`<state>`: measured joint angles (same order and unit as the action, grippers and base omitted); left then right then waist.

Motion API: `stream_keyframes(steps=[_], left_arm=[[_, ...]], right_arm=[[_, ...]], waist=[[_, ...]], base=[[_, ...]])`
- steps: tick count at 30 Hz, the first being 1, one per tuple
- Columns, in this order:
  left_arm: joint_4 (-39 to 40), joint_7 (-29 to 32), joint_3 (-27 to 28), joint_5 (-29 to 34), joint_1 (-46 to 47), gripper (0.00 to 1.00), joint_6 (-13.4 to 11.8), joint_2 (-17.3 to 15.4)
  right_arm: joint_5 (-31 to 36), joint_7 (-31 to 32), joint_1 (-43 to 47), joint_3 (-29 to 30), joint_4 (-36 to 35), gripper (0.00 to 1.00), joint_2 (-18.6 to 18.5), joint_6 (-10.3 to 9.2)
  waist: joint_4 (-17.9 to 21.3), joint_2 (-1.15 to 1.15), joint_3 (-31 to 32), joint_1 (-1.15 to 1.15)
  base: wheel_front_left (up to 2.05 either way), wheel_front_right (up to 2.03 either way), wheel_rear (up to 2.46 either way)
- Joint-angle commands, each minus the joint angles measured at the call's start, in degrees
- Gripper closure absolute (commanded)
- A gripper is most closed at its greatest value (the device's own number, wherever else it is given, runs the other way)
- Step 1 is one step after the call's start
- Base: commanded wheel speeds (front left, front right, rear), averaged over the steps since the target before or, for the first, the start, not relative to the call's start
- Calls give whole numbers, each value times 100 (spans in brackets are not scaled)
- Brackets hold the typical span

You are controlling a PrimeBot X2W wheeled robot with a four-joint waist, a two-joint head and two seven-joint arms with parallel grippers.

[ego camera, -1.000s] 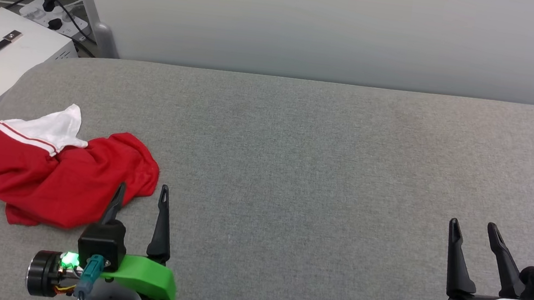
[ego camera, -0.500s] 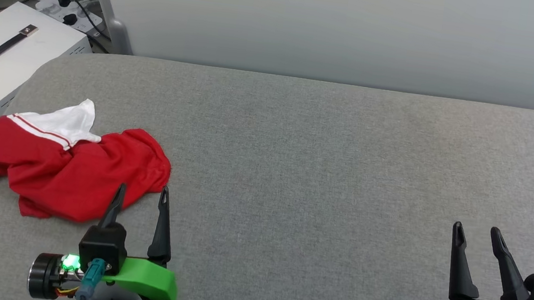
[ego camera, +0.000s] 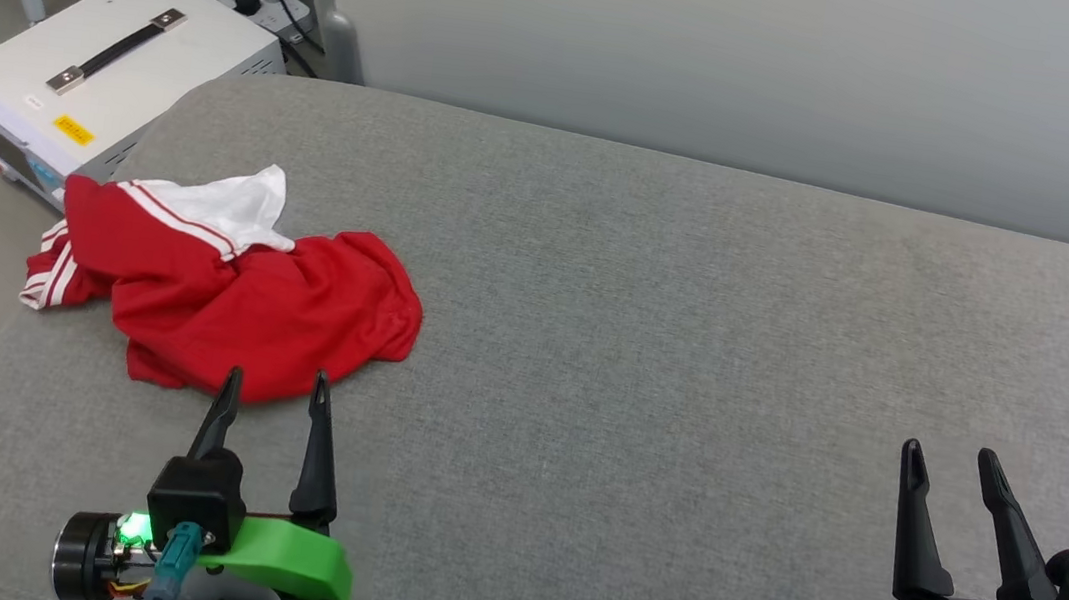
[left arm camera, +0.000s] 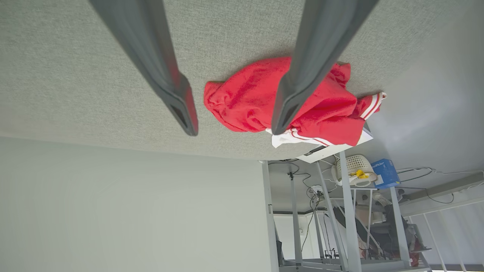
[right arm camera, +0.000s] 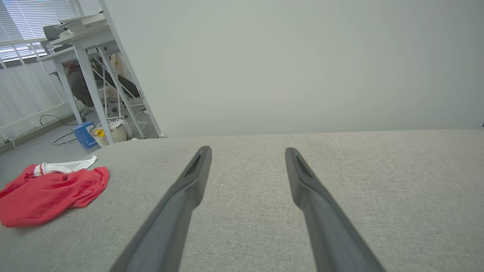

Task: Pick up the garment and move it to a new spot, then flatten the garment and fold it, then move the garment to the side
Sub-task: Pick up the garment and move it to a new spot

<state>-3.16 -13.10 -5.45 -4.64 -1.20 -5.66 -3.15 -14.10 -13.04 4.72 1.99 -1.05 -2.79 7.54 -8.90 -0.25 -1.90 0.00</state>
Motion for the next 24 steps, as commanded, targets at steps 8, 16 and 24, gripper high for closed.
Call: stream_keyframes(steps=[8,16,24], left_arm=[[-58,-146,1,-124,-18,0,-114,26],[-87,-190,0,-251,3,0,-187,27],[-104,-190,56,-321,-26,0,-227,27]], right_arm=[[-56,-154,80,-106,-81,0,-9,-5],[8,-196,51,-155,-103,0,-9,-5],[51,-196,34,-210,-94,0,-9,-5]], waist=[[-828,25,-133,0],[-1532,25,-231,0],[-1749,25,-256,0]], base=[[0,0,0],[0,0,0],[0,0,0]])
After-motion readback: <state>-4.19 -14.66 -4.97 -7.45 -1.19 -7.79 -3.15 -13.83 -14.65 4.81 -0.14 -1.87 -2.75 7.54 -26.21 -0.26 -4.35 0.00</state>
